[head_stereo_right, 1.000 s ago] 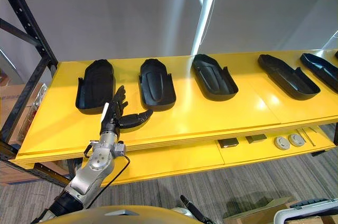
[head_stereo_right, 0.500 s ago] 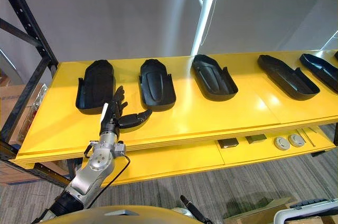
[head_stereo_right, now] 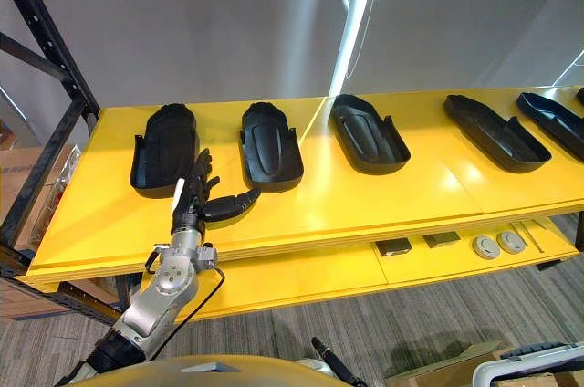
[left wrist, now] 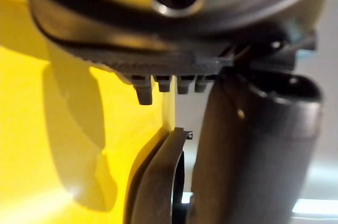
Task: Walk over and take three plastic housings, then place them on the shelf
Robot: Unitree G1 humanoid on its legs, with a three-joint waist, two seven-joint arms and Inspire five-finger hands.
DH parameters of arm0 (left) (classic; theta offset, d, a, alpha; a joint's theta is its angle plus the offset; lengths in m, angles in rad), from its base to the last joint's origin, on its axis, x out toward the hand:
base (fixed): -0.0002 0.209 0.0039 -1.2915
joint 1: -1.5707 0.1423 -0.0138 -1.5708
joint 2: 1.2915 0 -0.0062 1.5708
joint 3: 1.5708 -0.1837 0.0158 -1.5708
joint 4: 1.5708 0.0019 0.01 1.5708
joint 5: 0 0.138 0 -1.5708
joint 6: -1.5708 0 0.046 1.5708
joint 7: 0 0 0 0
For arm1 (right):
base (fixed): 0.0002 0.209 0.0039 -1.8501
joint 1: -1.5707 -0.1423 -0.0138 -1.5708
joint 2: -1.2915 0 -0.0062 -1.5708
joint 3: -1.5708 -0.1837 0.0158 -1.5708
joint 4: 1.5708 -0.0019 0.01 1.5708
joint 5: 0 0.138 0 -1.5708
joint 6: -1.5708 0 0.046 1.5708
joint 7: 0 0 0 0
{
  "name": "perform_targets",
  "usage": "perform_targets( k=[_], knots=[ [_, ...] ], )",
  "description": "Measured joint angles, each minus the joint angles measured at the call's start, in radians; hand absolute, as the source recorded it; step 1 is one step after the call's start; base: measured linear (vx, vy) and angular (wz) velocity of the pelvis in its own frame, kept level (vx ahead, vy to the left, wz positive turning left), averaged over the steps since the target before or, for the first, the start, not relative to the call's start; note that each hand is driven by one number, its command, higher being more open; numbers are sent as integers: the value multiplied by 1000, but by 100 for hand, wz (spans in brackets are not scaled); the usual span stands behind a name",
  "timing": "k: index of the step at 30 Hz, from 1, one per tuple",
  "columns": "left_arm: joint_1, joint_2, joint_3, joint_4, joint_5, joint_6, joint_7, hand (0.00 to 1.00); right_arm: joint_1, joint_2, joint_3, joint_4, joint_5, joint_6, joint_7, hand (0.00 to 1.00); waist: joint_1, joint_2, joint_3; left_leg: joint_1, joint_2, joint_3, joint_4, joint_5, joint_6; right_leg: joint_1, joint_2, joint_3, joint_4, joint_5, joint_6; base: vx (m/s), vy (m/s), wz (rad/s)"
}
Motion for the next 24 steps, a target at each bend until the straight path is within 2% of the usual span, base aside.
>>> perform_targets(
  k=[24],
  knots=[
    [0,-11,18,3,0,0,27,100,-2,2,-1,0,1,0,0,100,0,-3,5,1,0,-3,0,0,0,1,0,-1,2,0,1,0,0,0]
  ],
)
